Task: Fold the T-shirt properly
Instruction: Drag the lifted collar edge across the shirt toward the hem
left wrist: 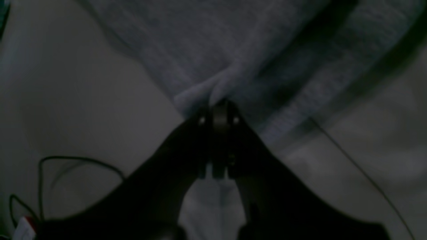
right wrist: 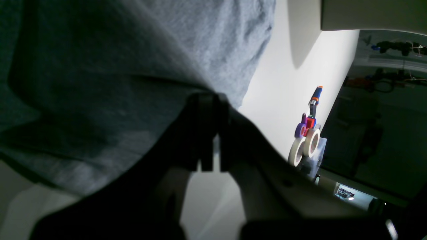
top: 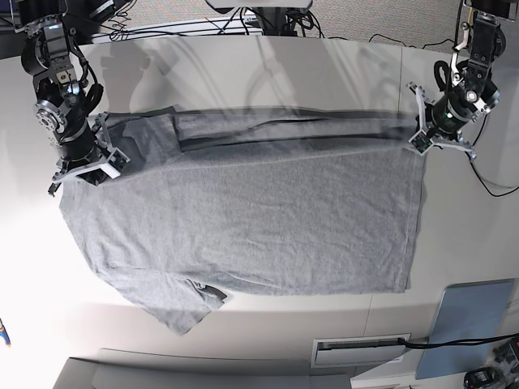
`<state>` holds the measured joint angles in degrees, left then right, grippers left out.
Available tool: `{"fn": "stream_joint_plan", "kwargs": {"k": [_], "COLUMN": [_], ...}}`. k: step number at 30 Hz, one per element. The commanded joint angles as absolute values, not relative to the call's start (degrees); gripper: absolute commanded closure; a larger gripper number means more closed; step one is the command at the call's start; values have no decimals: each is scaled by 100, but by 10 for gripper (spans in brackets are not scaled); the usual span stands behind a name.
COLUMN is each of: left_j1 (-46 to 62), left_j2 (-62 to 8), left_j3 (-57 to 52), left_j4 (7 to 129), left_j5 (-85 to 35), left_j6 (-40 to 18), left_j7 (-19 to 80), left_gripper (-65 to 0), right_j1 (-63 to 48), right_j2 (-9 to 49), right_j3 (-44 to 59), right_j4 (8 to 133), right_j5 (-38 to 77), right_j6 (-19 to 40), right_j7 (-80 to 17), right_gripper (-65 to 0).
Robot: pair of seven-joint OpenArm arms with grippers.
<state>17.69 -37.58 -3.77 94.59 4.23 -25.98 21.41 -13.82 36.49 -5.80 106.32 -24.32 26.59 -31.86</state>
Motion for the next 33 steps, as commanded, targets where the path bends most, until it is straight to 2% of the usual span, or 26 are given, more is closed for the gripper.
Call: {"fn": "stream_joint_plan", "kwargs": {"k": [1, 33], "left_j1": [1671, 1028], "left_j2": [-3857, -3863], "left_j3": [-425, -425], "left_j4": [9529, 9529], "left_j5": [421, 250], "left_j6": [-2508, -2600], "left_j7": [2097, 2093], "left_gripper": [0, 0], "right_j1": [-1317, -1317], "right_j2": [3763, 3763], "right_j3": [-532, -530], "right_j4": [10707, 10707], "right_j5": [-2488, -2488], "right_j6": [2547, 2547], "right_j7": [-3120, -3109], "right_gripper": [0, 0]}}
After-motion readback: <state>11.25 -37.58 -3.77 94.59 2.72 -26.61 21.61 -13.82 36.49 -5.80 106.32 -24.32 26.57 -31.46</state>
